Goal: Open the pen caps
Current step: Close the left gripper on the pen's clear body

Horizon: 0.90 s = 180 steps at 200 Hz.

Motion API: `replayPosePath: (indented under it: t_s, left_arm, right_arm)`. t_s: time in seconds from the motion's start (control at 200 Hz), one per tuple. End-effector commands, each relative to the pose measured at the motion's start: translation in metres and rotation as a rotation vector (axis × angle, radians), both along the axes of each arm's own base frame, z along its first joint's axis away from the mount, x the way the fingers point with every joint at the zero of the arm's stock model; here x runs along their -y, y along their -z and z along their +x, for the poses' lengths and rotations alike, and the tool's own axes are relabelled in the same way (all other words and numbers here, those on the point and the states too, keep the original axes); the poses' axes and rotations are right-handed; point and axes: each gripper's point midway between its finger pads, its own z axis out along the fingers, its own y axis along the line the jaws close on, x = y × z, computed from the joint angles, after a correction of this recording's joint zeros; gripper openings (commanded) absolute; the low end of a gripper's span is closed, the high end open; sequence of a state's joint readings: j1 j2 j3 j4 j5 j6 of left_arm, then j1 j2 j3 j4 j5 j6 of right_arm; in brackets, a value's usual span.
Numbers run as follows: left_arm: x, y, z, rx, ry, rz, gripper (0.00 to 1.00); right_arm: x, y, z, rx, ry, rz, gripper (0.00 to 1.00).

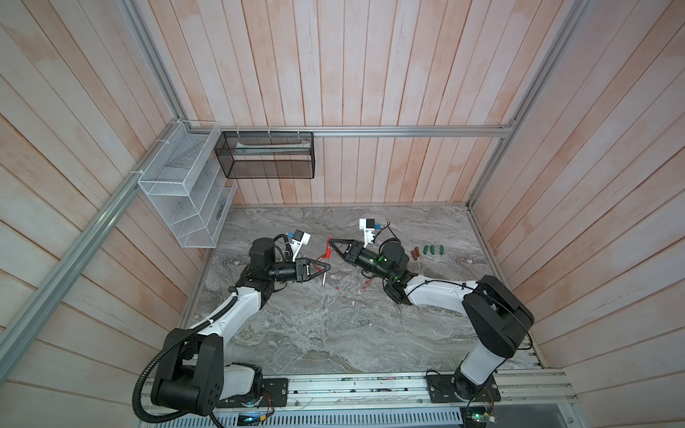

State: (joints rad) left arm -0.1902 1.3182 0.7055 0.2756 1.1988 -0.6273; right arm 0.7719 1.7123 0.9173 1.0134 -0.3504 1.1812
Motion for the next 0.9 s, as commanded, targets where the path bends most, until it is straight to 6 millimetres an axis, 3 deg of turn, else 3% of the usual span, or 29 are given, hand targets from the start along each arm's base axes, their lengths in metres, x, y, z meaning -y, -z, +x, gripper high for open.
replayPosePath:
  t_s: [0.0, 0.18, 0.395, 0.79, 0.895]
  left_arm:
    - [0.002, -0.006, 0.001, 0.057, 0.01, 0.002, 0.0]
    - [0.001, -0.008, -0.001, 0.057, 0.009, 0.005, 0.0]
    - [0.001, -0.008, -0.002, 0.063, 0.011, 0.011, 0.0]
    - [0.001, -0.001, -0.008, 0.057, 0.017, 0.018, 0.0]
    - [0.004, 0.003, -0.015, 0.051, 0.036, 0.021, 0.0]
  right_arm:
    - [-0.007, -0.01, -0.009, 0.031, -0.044, 0.038, 0.08]
    - [-0.009, -0.008, -0.014, 0.035, -0.07, 0.04, 0.18]
    - [-0.016, -0.006, -0.014, 0.036, -0.094, 0.012, 0.19]
    - [-0.004, -0.011, -0.005, 0.05, -0.059, -0.005, 0.0]
    - [0.005, -0.016, 0.003, 0.068, -0.034, -0.016, 0.0]
